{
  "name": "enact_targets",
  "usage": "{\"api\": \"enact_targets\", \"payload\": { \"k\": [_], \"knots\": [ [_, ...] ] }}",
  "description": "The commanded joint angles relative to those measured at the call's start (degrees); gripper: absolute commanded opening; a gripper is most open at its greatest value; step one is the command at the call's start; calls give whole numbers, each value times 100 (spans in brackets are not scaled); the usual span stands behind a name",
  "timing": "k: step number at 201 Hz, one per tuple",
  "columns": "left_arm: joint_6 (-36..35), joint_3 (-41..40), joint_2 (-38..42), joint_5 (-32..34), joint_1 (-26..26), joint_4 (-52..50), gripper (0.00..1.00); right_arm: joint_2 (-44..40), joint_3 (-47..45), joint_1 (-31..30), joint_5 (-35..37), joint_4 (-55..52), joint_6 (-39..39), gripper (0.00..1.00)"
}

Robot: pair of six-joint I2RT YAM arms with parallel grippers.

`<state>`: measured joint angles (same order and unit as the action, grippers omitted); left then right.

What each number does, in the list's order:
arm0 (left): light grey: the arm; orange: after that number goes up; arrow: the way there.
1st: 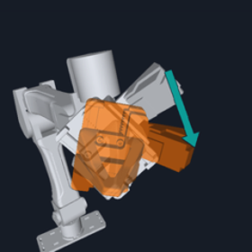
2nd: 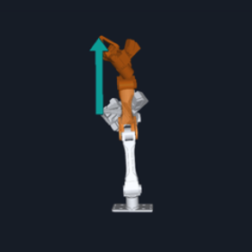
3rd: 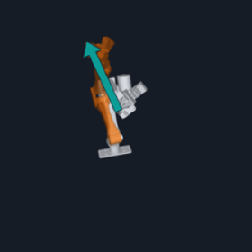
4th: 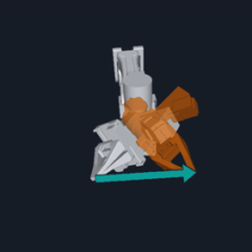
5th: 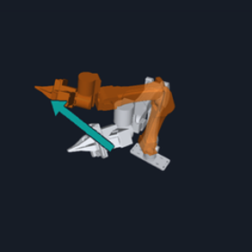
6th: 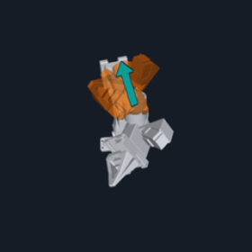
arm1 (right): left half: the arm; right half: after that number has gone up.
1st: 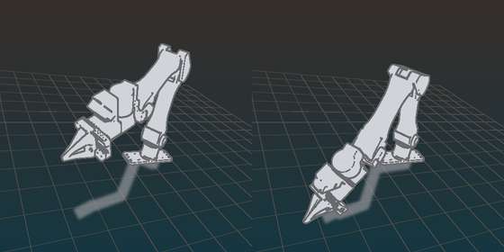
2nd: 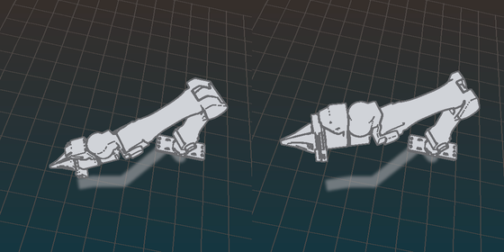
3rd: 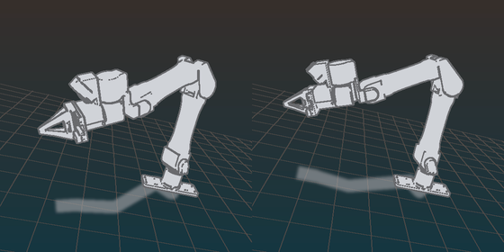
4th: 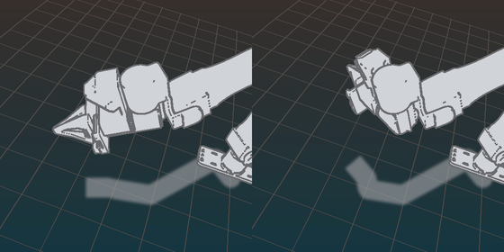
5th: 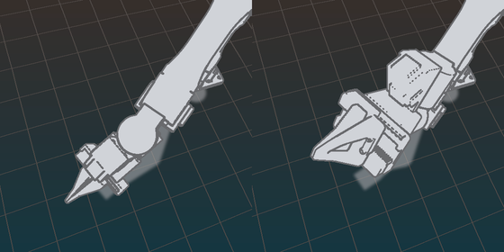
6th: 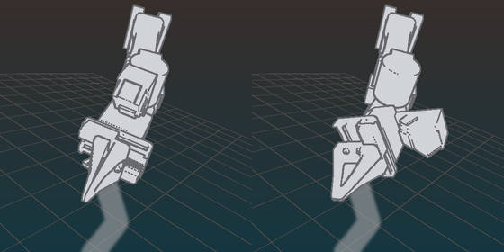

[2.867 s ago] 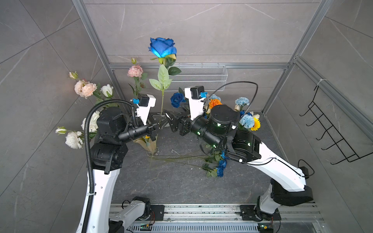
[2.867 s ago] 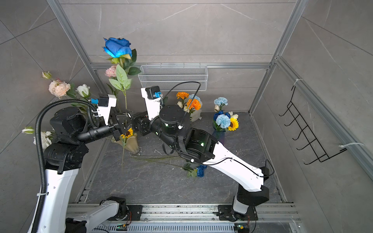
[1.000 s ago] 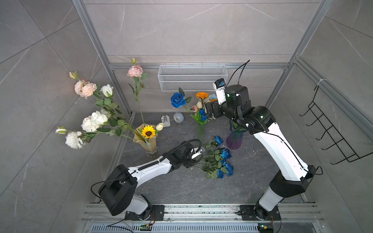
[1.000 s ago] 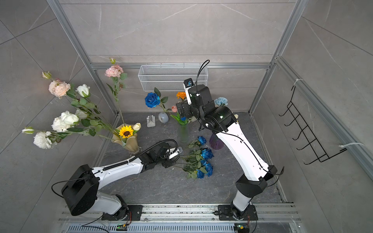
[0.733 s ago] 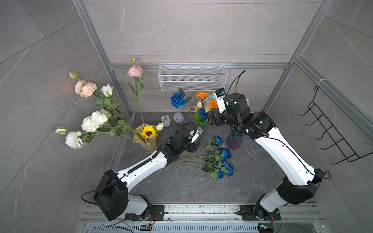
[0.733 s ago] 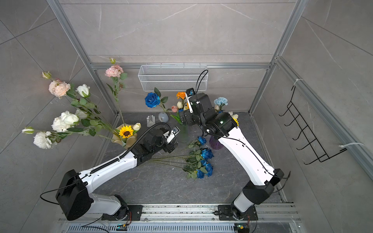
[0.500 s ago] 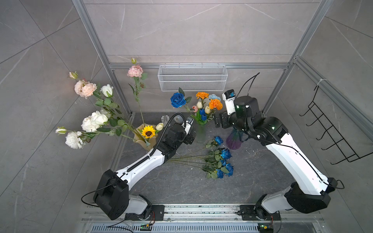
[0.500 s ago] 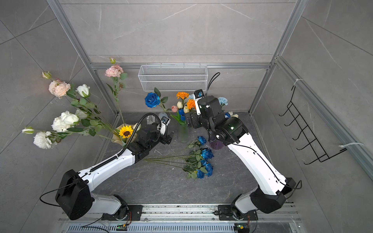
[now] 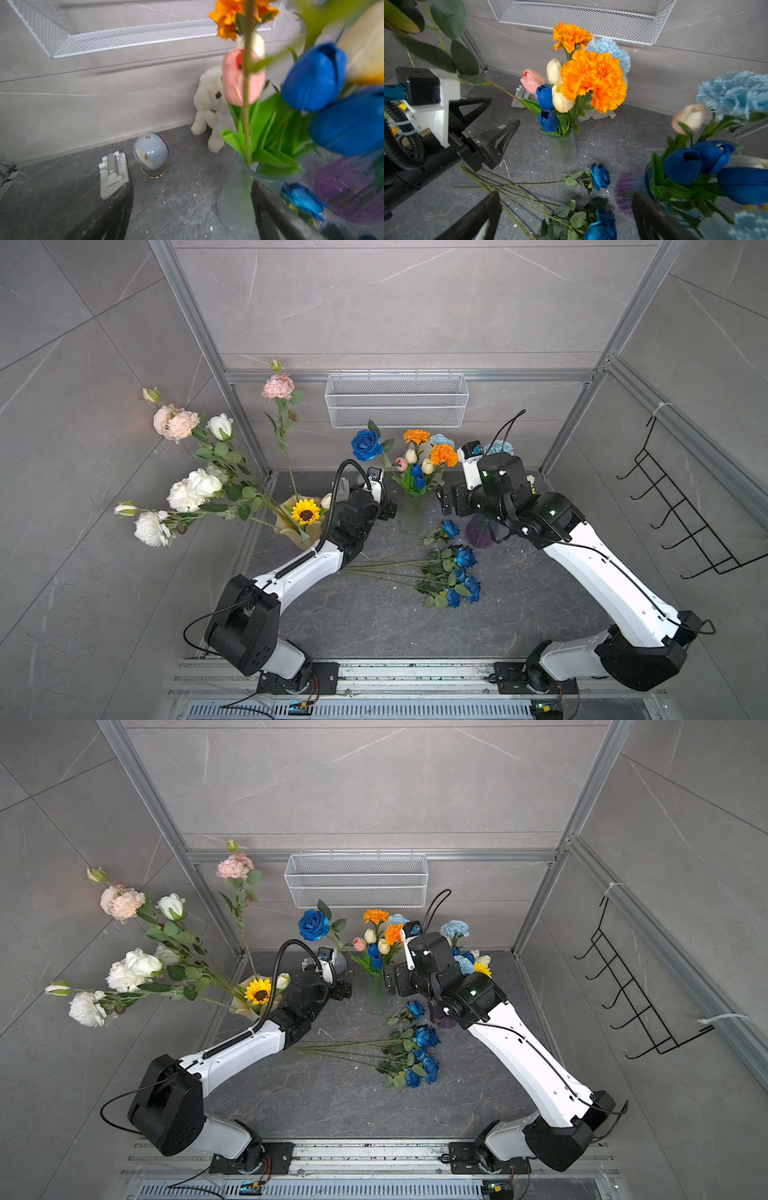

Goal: Pick out blue flowers from the vase
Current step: Pick up the flower from the vase.

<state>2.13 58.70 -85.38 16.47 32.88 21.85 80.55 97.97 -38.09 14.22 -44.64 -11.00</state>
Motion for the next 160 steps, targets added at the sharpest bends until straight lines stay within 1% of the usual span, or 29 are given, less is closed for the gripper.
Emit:
{"api": "enact_targets", "payload": {
  "k": [1, 41, 63, 82, 104, 135, 144, 160],
  "knots": [
    [294, 330, -114, 41, -92, 688, 89, -149, -69, 141, -153, 192, -132, 100],
    [410, 563, -359, -228, -127, 936, 86, -198, -275, 375, -347, 281, -218, 100],
    [504, 634, -328, -514, -125, 889, 80, -189, -381, 475, -445, 337, -255, 100],
    [401, 656, -163, -690, -115, 462, 74, -198, -411, 539, -521, 396, -280, 100],
    [-23, 665, 67, -801, -10, -261, 74, -202, -408, 616, -589, 447, -287, 100],
    [-343, 677, 300, -921, 112, -1064, 74, -163, -408, 659, -652, 483, -304, 100],
    [-408, 642, 360, -929, 138, -1115, 74, -163, -415, 666, -677, 501, -312, 100],
    [-435, 564, 447, -920, 148, -888, 75, -159, -436, 666, -693, 535, -329, 100]
  ]
}}
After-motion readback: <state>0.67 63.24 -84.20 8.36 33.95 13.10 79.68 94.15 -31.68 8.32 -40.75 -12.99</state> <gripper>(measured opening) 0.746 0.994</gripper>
